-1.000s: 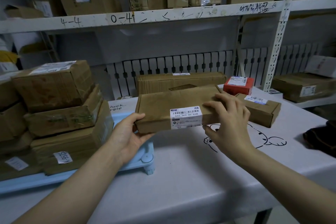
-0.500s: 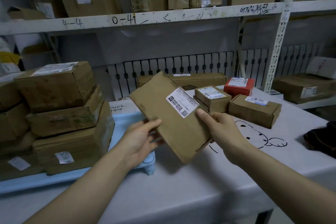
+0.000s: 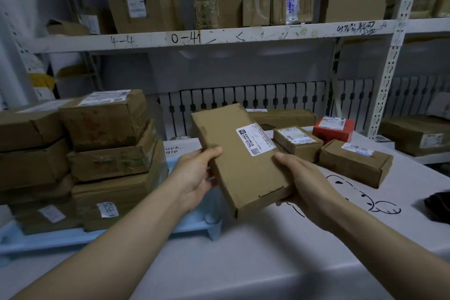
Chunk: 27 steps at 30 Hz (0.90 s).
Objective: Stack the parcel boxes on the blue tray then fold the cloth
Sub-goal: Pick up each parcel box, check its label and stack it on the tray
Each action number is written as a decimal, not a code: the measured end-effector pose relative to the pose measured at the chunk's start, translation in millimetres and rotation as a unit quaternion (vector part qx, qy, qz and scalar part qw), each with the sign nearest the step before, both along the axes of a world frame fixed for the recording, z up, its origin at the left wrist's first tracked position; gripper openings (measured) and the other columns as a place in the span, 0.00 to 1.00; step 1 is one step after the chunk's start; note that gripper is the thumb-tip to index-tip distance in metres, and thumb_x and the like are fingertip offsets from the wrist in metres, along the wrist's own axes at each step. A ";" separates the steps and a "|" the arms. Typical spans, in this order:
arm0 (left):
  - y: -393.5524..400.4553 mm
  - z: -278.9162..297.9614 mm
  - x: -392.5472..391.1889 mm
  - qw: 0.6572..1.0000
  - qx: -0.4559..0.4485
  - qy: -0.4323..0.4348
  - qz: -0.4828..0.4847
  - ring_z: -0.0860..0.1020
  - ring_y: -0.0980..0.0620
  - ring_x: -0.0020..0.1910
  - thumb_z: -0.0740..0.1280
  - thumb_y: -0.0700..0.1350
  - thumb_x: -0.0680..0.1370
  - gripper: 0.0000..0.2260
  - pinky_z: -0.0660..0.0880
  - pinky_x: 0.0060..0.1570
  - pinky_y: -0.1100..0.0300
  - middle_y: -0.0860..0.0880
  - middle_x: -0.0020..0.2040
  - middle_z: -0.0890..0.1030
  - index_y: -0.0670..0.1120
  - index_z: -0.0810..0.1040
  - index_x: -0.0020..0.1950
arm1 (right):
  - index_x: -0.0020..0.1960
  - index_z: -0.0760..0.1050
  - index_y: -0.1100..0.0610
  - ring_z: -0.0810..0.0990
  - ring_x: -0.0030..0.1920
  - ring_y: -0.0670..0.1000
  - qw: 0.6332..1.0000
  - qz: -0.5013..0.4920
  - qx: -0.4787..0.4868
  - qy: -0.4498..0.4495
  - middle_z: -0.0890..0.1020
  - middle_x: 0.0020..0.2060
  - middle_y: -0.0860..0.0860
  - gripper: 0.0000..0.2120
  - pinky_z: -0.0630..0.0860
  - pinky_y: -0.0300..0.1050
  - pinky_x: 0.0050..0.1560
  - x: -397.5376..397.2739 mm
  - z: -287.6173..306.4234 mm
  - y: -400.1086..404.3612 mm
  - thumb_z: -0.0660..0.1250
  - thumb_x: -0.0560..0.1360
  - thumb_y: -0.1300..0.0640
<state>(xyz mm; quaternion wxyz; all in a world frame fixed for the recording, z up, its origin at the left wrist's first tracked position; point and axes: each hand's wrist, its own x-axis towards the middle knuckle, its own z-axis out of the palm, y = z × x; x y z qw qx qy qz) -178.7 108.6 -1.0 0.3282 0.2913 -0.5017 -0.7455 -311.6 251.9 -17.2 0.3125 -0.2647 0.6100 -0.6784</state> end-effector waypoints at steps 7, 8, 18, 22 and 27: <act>6.5 47.1 14.5 0.997 -0.061 0.036 -0.009 0.83 0.45 0.53 0.71 0.38 0.75 0.12 0.77 0.60 0.48 0.42 0.53 0.85 0.41 0.79 0.59 | 0.59 0.77 0.50 0.79 0.43 0.57 0.993 0.000 -0.109 -0.041 0.81 0.55 0.59 0.10 0.76 0.49 0.29 17.5 38.4 -21.1 0.61 0.82 0.57; 7.1 54.0 19.4 0.997 -0.073 0.034 -0.012 0.83 0.44 0.54 0.71 0.37 0.75 0.13 0.78 0.59 0.48 0.42 0.53 0.85 0.41 0.79 0.60 | 0.61 0.77 0.51 0.79 0.44 0.57 0.992 0.003 -0.120 -0.039 0.80 0.57 0.59 0.11 0.76 0.48 0.30 22.4 46.0 -26.6 0.61 0.82 0.56; -27.1 146.4 123.9 0.977 -0.159 -0.004 0.139 0.83 0.46 0.51 0.69 0.41 0.77 0.12 0.81 0.48 0.53 0.43 0.51 0.84 0.43 0.77 0.60 | 0.55 0.77 0.52 0.81 0.57 0.53 0.975 0.148 -0.165 0.003 0.81 0.56 0.55 0.08 0.81 0.48 0.51 104.8 132.6 -84.4 0.60 0.82 0.52; -50.8 166.9 178.2 0.969 -0.120 -0.012 0.215 0.82 0.44 0.51 0.69 0.43 0.77 0.09 0.81 0.46 0.51 0.41 0.53 0.82 0.45 0.75 0.56 | 0.63 0.77 0.54 0.81 0.56 0.49 0.963 0.210 -0.152 0.070 0.83 0.56 0.52 0.13 0.80 0.43 0.54 147.9 155.2 -116.5 0.59 0.83 0.53; -82.3 173.7 229.1 0.938 -0.145 -0.039 0.312 0.80 0.47 0.43 0.69 0.47 0.78 0.15 0.79 0.33 0.54 0.42 0.48 0.81 0.42 0.74 0.61 | 0.64 0.75 0.60 0.79 0.55 0.49 0.948 0.265 -0.133 0.113 0.81 0.53 0.53 0.13 0.76 0.43 0.58 200.2 167.1 -155.4 0.61 0.82 0.58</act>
